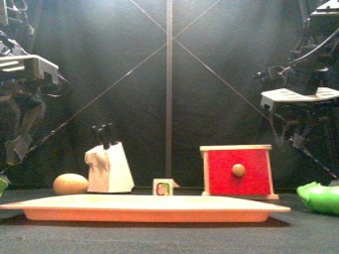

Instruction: Grab egg

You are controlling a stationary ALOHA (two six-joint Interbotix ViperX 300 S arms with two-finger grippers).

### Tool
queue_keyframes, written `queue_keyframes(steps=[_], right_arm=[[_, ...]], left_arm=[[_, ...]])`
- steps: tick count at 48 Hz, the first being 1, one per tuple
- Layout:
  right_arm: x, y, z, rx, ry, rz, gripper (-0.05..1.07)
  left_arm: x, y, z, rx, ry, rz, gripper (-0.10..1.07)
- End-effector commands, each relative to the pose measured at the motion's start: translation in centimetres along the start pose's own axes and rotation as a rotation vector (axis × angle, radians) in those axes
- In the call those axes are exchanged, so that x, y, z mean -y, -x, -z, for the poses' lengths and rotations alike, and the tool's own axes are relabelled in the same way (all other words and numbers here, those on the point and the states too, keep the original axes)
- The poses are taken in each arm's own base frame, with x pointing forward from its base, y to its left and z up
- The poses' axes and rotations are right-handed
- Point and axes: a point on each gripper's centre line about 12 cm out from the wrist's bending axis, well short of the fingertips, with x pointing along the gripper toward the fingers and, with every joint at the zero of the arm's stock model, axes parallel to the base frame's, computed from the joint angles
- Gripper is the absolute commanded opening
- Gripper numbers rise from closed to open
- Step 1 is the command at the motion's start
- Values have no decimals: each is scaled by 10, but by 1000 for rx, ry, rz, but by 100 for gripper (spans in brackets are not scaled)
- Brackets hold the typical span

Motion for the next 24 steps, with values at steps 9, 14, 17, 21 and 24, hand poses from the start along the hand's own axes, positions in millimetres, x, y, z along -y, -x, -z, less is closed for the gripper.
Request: queue_keyframes(steps=[9, 14, 17, 21, 24], right_arm=[[1, 6, -4, -9, -24, -18, 79], [1, 6, -4, -9, -24, -18, 79], [1, 6, -4, -8, -24, -19, 79], [1, 5, -4, -7, -23, -18, 79], [1, 5, -4, -7, -23, -18, 79]], left_arm=[[9, 27, -19, 73, -43, 119, 87], [7, 37, -31, 118, -60, 170, 87], [5, 39, -38, 149, -77, 190, 87], [2, 41, -48, 208, -153, 211, 87], [-1, 45, -54, 241, -217, 226, 87]])
